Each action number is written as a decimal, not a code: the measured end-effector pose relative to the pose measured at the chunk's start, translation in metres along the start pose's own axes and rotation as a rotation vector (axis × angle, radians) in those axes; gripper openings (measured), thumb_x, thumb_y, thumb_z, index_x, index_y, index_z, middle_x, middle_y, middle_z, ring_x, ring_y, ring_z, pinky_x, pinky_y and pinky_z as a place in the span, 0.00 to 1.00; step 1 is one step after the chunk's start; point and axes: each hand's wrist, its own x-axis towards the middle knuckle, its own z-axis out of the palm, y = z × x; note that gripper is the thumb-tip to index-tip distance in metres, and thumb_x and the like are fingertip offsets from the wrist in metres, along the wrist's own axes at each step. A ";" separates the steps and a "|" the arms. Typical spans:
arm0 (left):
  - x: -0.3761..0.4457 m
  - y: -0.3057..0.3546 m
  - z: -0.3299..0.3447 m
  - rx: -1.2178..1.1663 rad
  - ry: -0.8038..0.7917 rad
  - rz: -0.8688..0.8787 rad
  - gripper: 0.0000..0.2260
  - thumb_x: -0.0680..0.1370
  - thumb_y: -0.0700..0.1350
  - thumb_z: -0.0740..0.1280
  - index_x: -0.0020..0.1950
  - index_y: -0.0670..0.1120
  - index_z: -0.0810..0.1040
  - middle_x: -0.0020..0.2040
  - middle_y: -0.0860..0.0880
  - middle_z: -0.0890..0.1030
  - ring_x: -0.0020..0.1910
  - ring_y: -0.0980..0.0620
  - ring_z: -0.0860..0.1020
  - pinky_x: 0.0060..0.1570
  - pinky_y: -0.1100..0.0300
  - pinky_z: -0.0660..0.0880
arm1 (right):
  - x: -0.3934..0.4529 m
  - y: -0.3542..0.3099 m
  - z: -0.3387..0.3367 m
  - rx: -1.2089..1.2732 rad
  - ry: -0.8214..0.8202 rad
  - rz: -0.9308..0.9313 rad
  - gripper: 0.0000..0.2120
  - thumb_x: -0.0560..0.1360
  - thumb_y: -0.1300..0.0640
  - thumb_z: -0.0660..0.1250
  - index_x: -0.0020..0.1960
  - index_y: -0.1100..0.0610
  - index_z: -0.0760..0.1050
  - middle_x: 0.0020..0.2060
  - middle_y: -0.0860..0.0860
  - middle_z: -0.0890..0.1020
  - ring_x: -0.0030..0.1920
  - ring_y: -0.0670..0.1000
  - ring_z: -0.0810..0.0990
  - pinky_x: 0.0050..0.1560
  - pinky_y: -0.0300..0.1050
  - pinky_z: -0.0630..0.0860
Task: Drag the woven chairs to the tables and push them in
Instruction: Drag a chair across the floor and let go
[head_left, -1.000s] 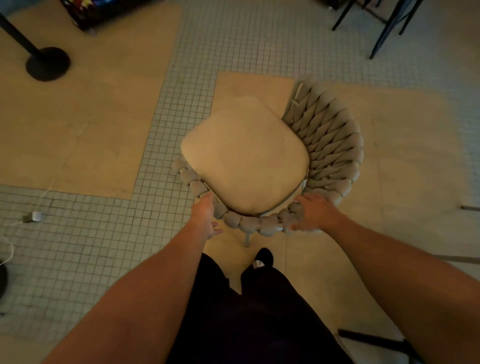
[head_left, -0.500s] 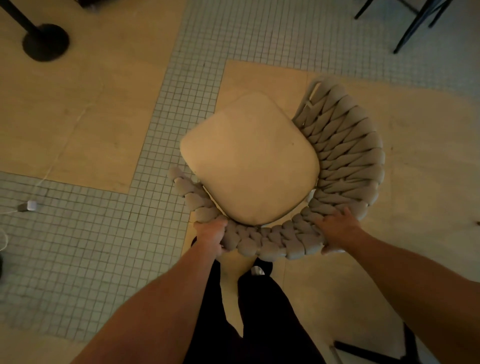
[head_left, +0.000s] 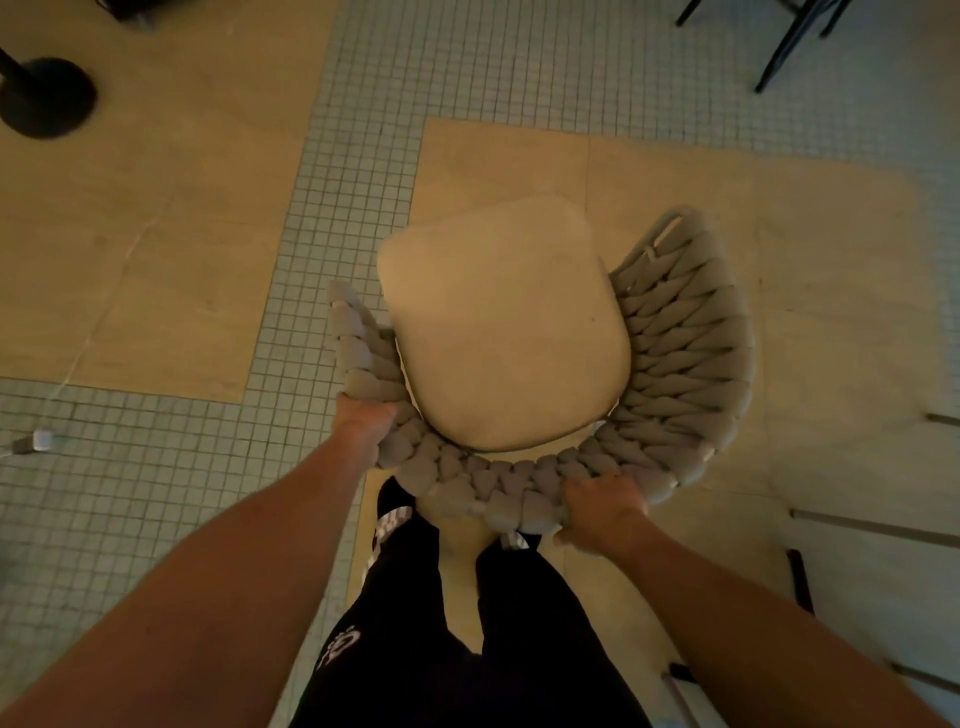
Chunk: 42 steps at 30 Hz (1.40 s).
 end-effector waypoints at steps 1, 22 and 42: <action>0.004 0.009 -0.004 0.037 0.005 0.045 0.30 0.74 0.40 0.74 0.72 0.48 0.65 0.60 0.44 0.75 0.60 0.38 0.76 0.54 0.37 0.78 | -0.001 -0.013 0.000 0.022 0.005 -0.001 0.33 0.76 0.32 0.66 0.70 0.54 0.71 0.65 0.54 0.78 0.64 0.59 0.76 0.61 0.53 0.73; 0.038 0.069 -0.017 0.834 -0.026 0.620 0.42 0.77 0.53 0.69 0.82 0.46 0.47 0.80 0.38 0.54 0.78 0.37 0.57 0.75 0.41 0.61 | 0.018 -0.082 -0.022 0.243 0.078 -0.201 0.35 0.79 0.34 0.62 0.75 0.58 0.63 0.69 0.59 0.72 0.66 0.62 0.73 0.64 0.56 0.73; -0.093 -0.074 0.109 1.719 -0.687 0.720 0.47 0.66 0.78 0.64 0.77 0.53 0.63 0.73 0.47 0.70 0.70 0.40 0.68 0.68 0.39 0.63 | 0.016 0.148 0.013 -0.405 -0.008 -0.115 0.40 0.71 0.37 0.73 0.77 0.45 0.61 0.70 0.50 0.75 0.71 0.56 0.70 0.74 0.61 0.55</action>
